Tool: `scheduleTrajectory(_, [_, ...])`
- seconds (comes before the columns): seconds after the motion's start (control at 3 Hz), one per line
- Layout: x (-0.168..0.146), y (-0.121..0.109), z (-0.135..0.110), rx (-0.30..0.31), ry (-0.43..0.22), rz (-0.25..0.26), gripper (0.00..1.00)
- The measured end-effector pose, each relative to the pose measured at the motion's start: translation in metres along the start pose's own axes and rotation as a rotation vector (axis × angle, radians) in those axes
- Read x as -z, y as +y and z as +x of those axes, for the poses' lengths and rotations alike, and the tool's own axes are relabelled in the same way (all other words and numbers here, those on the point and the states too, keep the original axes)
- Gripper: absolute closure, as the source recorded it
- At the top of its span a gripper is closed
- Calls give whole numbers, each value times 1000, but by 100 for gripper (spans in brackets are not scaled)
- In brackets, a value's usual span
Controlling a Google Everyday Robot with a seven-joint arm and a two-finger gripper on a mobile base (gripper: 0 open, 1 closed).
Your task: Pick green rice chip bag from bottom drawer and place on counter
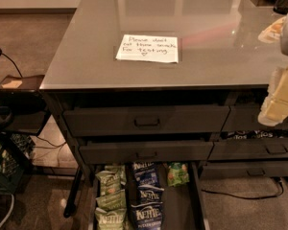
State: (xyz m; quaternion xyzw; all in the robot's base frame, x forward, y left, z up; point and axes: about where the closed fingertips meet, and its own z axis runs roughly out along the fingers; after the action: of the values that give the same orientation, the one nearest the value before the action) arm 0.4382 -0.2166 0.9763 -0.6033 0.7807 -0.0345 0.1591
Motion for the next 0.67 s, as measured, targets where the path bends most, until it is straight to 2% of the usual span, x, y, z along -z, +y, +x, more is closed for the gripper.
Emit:
scheduleTrajectory(0.33, [0, 0, 0, 0, 0, 0, 0])
scheduleTrajectory(0.67, [-16, 8, 1, -9, -65, -4, 0])
